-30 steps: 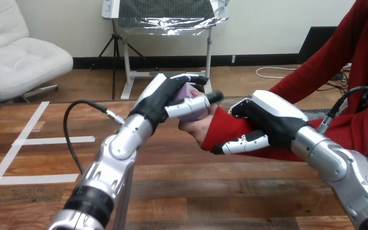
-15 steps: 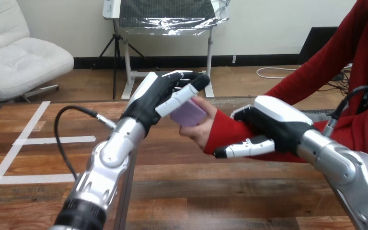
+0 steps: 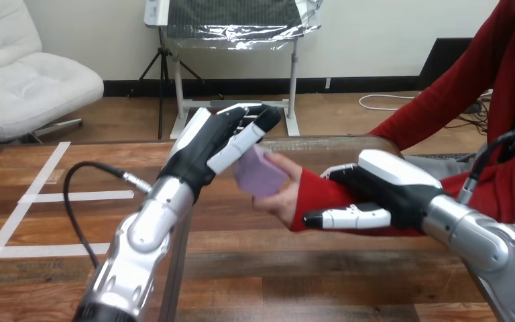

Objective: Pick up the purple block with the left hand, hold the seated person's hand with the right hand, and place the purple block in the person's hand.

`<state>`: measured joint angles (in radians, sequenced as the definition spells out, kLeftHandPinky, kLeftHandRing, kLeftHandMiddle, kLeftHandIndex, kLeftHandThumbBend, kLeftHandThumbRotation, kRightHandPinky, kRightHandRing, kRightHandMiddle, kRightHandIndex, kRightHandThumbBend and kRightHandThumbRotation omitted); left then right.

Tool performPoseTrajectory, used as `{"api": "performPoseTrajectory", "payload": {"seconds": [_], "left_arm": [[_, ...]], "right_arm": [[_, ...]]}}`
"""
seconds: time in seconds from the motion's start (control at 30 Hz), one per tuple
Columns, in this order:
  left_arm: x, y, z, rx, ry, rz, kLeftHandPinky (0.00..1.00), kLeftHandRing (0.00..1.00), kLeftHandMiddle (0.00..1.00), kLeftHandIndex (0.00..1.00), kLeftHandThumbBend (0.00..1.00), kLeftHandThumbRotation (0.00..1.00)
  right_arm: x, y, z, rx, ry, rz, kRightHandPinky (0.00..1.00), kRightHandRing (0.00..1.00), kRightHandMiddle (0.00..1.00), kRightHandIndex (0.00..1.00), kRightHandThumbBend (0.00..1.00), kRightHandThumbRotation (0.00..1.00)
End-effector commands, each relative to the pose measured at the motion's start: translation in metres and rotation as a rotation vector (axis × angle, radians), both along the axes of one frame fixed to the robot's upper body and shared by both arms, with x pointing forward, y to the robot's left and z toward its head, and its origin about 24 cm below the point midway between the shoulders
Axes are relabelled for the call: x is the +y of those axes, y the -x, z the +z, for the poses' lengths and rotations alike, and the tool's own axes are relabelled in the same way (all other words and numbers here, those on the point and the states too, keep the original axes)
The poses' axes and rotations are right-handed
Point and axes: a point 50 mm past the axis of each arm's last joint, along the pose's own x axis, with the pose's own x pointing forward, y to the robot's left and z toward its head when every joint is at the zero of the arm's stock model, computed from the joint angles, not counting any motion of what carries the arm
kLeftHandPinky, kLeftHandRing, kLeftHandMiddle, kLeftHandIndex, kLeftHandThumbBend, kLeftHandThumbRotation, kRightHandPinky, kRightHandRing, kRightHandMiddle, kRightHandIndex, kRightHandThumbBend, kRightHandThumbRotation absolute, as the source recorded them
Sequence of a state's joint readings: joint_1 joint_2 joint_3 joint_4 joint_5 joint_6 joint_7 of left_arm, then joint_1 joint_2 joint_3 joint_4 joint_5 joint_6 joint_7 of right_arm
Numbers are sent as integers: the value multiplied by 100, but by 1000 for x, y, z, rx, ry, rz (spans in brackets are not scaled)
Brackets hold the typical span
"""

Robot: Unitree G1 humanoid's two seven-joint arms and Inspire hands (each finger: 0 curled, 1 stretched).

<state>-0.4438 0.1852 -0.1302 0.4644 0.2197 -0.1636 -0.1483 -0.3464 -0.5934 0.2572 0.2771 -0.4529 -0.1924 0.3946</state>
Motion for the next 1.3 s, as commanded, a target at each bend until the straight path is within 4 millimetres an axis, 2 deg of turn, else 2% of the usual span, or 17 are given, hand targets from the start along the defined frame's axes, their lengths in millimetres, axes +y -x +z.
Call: {"api": "performPoseTrajectory", "payload": {"seconds": [0.0, 0.8, 0.97, 1.27], "left_arm": [[6, 1, 23, -88, 33, 8, 57, 74, 77, 77, 84, 100], [15, 31, 17, -119, 123, -23, 55, 72, 75, 73, 79, 95], [17, 38, 15, -130, 127, -28, 54, 69, 73, 72, 73, 93], [23, 50, 12, -143, 125, -30, 54, 67, 71, 70, 69, 93]], "right_arm": [[-3, -3, 28, -92, -46, -3, 62, 79, 81, 83, 100, 100], [-9, 10, 41, -165, -90, -99, 73, 89, 92, 94, 100, 100], [-9, 13, 42, -191, -107, -124, 77, 92, 95, 95, 100, 100], [-7, 17, 43, -276, -163, -168, 77, 91, 94, 95, 100, 100]]}}
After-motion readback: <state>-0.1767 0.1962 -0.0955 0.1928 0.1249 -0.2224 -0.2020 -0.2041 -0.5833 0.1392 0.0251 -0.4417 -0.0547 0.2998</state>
